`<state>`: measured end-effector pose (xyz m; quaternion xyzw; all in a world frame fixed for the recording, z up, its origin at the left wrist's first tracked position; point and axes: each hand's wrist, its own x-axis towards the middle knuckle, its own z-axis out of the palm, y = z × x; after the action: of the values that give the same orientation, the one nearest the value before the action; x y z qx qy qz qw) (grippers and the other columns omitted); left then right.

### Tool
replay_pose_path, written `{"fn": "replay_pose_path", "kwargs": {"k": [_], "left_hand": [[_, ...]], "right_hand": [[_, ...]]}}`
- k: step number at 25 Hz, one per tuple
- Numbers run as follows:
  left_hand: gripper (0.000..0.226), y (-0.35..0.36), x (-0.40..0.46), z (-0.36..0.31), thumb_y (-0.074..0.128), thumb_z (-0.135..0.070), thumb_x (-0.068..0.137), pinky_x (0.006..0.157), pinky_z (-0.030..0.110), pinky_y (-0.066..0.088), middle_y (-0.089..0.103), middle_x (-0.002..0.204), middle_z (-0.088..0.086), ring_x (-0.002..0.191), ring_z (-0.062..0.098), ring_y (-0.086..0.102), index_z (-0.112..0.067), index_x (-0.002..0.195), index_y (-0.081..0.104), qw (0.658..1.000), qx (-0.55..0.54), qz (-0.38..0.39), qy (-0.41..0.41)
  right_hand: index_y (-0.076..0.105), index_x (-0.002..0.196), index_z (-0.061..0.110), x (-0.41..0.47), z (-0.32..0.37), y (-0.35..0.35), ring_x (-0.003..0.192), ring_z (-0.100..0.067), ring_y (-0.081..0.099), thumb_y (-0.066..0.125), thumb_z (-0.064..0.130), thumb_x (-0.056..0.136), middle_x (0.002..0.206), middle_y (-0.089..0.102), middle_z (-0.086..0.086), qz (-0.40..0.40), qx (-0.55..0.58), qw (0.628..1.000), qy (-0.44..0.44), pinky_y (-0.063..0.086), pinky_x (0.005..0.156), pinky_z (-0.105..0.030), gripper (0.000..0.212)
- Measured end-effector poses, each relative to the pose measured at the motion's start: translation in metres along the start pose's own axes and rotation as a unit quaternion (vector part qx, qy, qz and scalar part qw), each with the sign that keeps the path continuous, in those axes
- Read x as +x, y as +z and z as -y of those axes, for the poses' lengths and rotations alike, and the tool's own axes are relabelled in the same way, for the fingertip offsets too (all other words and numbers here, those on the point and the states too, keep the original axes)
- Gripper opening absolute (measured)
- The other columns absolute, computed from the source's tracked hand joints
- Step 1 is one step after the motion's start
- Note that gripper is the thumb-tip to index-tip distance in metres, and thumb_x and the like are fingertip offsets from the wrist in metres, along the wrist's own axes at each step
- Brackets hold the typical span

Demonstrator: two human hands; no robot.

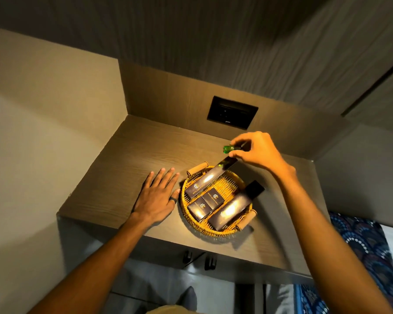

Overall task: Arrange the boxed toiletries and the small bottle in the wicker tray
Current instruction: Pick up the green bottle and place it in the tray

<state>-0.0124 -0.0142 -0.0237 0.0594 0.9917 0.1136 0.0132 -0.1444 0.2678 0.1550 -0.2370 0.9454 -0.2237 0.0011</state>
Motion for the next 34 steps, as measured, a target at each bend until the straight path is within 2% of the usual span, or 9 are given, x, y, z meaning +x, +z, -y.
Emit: {"fn": "replay_pose_path", "kwargs": {"k": [7,10,18,20,23,25,28,31,34], "left_hand": [[0.065,0.004,0.001,0.001,0.008,-0.053,0.102,0.126,0.049,-0.005,0.003,0.171,0.000,0.157,0.022,-0.001,-0.028,0.162,0.005,1.000,0.007,0.000,0.007],[0.065,0.003,-0.001,0.003,0.009,-0.053,0.102,0.126,0.049,-0.005,0.005,0.171,0.000,0.157,0.023,0.000,-0.028,0.162,0.006,1.000,0.006,-0.005,0.008],[0.064,0.005,0.000,0.001,0.013,-0.052,0.103,0.125,0.047,-0.007,0.006,0.171,-0.001,0.157,0.023,0.001,-0.027,0.162,0.009,1.000,-0.001,-0.014,0.012],[0.060,0.006,0.000,0.002,0.014,-0.049,0.106,0.124,0.043,-0.009,0.007,0.170,-0.003,0.157,0.019,0.001,-0.028,0.162,0.011,1.000,-0.014,-0.021,0.010],[0.055,-0.003,0.001,-0.002,0.018,-0.043,0.107,0.124,0.036,-0.004,0.018,0.170,-0.004,0.155,0.010,0.003,-0.029,0.161,0.019,0.982,-0.170,-0.069,-0.049],[0.057,-0.022,0.016,-0.010,0.018,-0.044,0.106,0.122,0.034,-0.003,0.011,0.170,-0.007,0.154,0.006,-0.003,-0.032,0.162,0.014,0.966,-0.239,-0.092,-0.035],[0.060,-0.049,0.052,-0.029,0.024,-0.037,0.109,0.122,0.034,-0.012,-0.007,0.169,-0.006,0.155,0.014,-0.013,-0.028,0.162,-0.003,0.981,-0.173,-0.032,0.081],[0.059,-0.059,0.073,-0.044,0.023,-0.032,0.110,0.122,0.038,-0.017,-0.009,0.170,0.003,0.152,0.019,-0.019,-0.021,0.160,-0.007,0.987,-0.086,0.042,0.130],[0.058,-0.055,0.060,-0.049,0.019,-0.033,0.110,0.123,0.040,-0.017,-0.008,0.169,0.005,0.153,0.021,-0.019,-0.016,0.160,-0.004,0.990,-0.055,0.026,0.128]], "right_hand": [[0.073,0.126,0.017,-0.051,-0.002,0.042,0.112,-0.025,0.069,0.074,0.018,0.086,0.120,0.074,-0.009,0.159,-0.097,0.980,0.073,0.056,0.093,-0.030,0.040],[0.072,0.122,0.014,-0.049,0.003,0.058,0.107,-0.029,0.069,0.071,0.015,0.085,0.116,0.072,-0.011,0.180,-0.116,0.975,0.067,0.060,0.091,-0.043,0.037],[0.066,0.128,0.017,-0.055,0.011,0.060,0.110,-0.029,0.069,0.074,0.016,0.083,0.119,0.072,-0.009,0.186,-0.123,0.973,0.065,0.059,0.094,-0.043,0.046],[0.067,0.126,0.016,-0.065,0.013,0.056,0.110,-0.029,0.068,0.072,0.018,0.086,0.118,0.072,-0.010,0.135,-0.105,0.981,0.088,0.057,0.093,-0.040,0.040],[0.069,0.117,0.016,-0.106,0.019,0.067,0.112,-0.028,0.068,0.058,0.024,0.097,0.116,0.073,-0.008,-0.074,-0.021,0.984,0.161,0.052,0.090,-0.034,0.024],[0.054,0.141,0.017,-0.139,0.032,0.090,0.144,-0.029,0.047,0.048,0.035,0.103,0.150,0.054,-0.008,-0.099,0.001,0.969,0.225,0.039,0.118,-0.041,0.042],[0.011,0.163,0.016,-0.170,0.046,0.126,0.160,-0.025,-0.003,0.036,0.044,0.106,0.172,0.000,-0.006,-0.052,-0.017,0.956,0.289,0.004,0.126,-0.043,0.069],[-0.002,0.163,0.013,-0.173,0.046,0.127,0.159,-0.023,-0.013,0.030,0.037,0.108,0.171,-0.013,-0.007,-0.050,-0.006,0.953,0.299,0.003,0.130,-0.045,0.068],[-0.004,0.162,0.010,-0.176,0.030,0.118,0.158,-0.020,-0.013,0.026,0.029,0.109,0.171,-0.012,-0.007,-0.053,0.002,0.961,0.271,0.008,0.131,-0.045,0.064]]}}
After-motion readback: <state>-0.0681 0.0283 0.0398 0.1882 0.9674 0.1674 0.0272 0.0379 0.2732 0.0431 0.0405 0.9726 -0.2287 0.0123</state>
